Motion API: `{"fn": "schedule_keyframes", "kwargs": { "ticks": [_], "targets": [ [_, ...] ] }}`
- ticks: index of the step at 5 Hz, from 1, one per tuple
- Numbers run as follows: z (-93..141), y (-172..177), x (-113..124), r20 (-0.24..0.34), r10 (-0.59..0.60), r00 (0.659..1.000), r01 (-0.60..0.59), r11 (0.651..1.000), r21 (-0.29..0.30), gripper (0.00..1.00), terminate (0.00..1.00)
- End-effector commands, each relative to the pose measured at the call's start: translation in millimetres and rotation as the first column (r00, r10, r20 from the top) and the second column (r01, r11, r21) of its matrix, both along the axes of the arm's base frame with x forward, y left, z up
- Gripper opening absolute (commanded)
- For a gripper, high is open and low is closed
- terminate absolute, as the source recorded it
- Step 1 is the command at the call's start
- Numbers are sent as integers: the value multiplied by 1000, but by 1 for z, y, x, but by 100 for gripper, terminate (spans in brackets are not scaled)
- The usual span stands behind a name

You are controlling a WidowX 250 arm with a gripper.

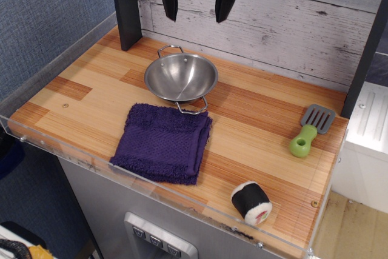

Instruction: Move vessel on the right

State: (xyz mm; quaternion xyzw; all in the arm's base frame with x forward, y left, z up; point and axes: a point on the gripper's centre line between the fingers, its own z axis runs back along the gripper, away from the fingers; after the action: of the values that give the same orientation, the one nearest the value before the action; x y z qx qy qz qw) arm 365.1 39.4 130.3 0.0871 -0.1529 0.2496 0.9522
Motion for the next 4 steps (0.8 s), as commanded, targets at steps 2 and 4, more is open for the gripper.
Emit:
{"fn": "schedule_keyframes", "kwargs": {
  "ticks": [2,4],
  "targets": [
    [-28,-3,-6,-51,9,999,-7,999,48,100,0],
    [-53,-15,2,-70,-17,997,18,1000,10,100,0]
  ]
}}
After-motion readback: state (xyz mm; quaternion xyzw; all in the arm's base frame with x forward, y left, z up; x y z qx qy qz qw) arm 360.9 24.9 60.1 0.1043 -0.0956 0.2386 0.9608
